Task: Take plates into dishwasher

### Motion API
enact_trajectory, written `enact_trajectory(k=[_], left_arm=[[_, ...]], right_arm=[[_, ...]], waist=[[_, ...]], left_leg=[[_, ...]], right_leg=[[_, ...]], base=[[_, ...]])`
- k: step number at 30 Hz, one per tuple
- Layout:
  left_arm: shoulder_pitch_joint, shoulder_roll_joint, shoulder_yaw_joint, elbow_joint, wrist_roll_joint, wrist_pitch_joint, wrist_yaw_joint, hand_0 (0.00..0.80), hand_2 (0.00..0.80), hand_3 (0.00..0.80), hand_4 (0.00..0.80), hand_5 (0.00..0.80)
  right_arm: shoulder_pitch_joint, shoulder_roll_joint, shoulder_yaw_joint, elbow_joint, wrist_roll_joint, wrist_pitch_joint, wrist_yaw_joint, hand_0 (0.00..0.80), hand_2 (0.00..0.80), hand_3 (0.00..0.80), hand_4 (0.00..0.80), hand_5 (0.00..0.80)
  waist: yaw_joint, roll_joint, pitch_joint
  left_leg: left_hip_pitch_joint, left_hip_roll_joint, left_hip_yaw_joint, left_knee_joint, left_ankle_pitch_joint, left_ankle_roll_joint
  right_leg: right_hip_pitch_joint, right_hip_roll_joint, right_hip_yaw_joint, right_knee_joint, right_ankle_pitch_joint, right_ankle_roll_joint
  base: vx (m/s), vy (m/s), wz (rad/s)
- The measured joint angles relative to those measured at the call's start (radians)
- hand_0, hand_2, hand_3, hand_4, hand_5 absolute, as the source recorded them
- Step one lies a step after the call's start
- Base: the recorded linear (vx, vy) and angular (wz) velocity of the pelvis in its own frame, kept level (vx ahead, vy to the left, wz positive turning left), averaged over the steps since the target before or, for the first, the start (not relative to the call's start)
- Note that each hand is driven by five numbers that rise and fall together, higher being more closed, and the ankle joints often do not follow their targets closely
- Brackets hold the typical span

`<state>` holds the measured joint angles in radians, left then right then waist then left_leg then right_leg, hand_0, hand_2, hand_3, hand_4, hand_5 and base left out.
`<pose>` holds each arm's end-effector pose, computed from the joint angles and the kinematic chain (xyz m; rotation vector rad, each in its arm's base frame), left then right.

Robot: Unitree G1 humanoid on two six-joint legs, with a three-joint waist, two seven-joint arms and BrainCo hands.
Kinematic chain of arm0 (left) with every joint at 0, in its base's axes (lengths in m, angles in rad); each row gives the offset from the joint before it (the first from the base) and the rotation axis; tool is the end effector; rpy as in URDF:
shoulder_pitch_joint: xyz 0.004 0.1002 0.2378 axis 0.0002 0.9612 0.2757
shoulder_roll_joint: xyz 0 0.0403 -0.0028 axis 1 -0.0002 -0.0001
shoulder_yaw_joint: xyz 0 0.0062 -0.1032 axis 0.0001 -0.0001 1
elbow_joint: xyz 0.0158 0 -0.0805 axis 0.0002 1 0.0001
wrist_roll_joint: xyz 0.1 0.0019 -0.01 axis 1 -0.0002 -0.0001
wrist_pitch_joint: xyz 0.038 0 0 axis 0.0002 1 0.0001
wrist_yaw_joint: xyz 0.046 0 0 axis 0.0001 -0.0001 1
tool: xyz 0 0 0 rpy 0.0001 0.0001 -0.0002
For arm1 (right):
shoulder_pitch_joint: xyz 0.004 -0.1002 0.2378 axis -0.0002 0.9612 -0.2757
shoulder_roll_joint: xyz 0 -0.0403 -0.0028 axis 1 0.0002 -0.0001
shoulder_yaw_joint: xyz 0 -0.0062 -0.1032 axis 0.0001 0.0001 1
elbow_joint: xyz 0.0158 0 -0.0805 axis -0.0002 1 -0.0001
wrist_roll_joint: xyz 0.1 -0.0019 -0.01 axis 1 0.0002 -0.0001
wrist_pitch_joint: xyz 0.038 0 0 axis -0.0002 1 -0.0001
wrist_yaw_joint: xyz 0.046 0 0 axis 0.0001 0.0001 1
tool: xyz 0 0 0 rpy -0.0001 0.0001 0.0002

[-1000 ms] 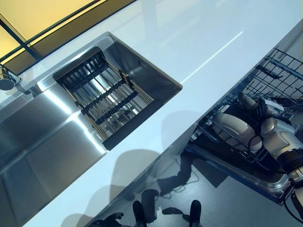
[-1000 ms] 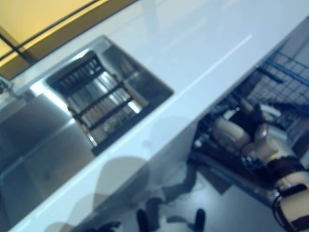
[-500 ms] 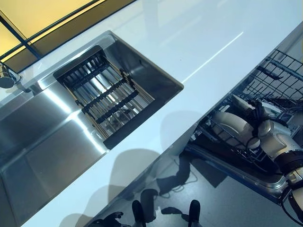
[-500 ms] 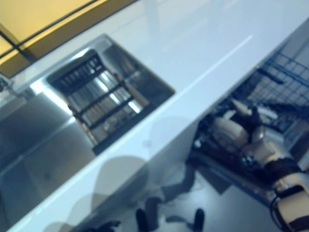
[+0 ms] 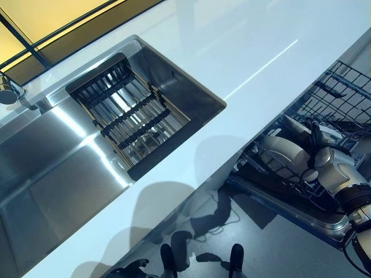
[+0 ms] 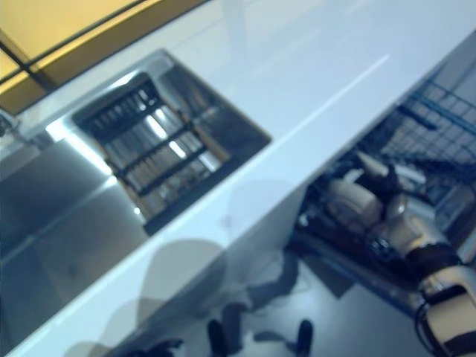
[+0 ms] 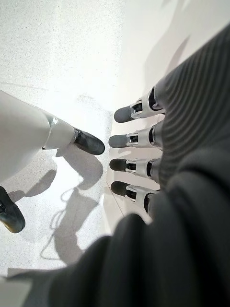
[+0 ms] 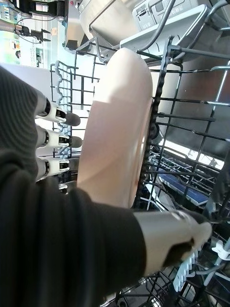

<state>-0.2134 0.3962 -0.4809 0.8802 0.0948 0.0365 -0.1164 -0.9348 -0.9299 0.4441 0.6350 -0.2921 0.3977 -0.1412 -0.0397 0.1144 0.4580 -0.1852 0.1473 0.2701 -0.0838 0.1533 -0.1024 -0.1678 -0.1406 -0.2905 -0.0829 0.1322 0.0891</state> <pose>0.1866 0.2148 -0.0610 0.6738 0.8010 -0.3919 0.3190 -0.2987 0.2261 -1.2859 0.1009 -0.5376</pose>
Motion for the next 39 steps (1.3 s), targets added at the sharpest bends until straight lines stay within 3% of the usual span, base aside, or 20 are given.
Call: enact_trajectory(k=[9, 30, 35, 39], left_arm=[[0.000, 0.012, 0.000, 0.000, 0.000, 0.000, 0.000, 0.000, 0.000, 0.000, 0.000, 0.000], [0.007, 0.018, 0.031, 0.007, 0.002, -0.002, 0.003, 0.000, 0.000, 0.000, 0.000, 0.000], [0.012, 0.017, 0.032, 0.015, 0.004, -0.003, 0.006, 0.000, 0.000, 0.000, 0.000, 0.000], [0.021, 0.017, 0.033, 0.038, 0.008, -0.016, 0.015, 0.000, 0.000, 0.000, 0.000, 0.000]], right_arm=[[0.029, 0.000, -0.014, -0.035, -0.001, -0.001, -0.013, 0.000, 0.000, 0.000, 0.000, 0.000], [0.211, -0.047, -0.167, -0.121, -0.001, -0.022, -0.048, 0.000, 0.000, 0.000, 0.000, 0.000], [0.247, -0.051, -0.233, -0.124, 0.033, -0.035, -0.124, 0.000, 0.000, 0.000, 0.000, 0.000], [0.339, -0.048, -0.345, -0.143, 0.178, -0.056, -0.239, 0.000, 0.000, 0.000, 0.000, 0.000]], waist=[[-0.002, -0.017, 0.010], [-0.031, -0.060, 0.018], [-0.033, -0.064, 0.016], [-0.031, -0.076, 0.009]], left_leg=[[0.000, 0.000, 0.001, 0.000, 0.000, 0.000], [0.043, 0.004, 0.006, -0.001, 0.000, 0.001], [0.055, 0.004, 0.006, -0.001, 0.000, 0.000], [0.076, 0.004, 0.024, -0.001, -0.001, 0.000]], right_leg=[[0.000, 0.000, 0.001, 0.000, 0.000, 0.000], [0.039, 0.003, 0.007, -0.002, 0.006, -0.002], [0.049, 0.003, 0.010, -0.001, 0.007, -0.002], [0.066, 0.002, 0.011, -0.001, 0.007, -0.003]], base=[[0.000, 0.000, 0.00], [0.017, 0.007, -0.01], [0.019, 0.033, -0.01], [0.011, 0.032, -0.02]])
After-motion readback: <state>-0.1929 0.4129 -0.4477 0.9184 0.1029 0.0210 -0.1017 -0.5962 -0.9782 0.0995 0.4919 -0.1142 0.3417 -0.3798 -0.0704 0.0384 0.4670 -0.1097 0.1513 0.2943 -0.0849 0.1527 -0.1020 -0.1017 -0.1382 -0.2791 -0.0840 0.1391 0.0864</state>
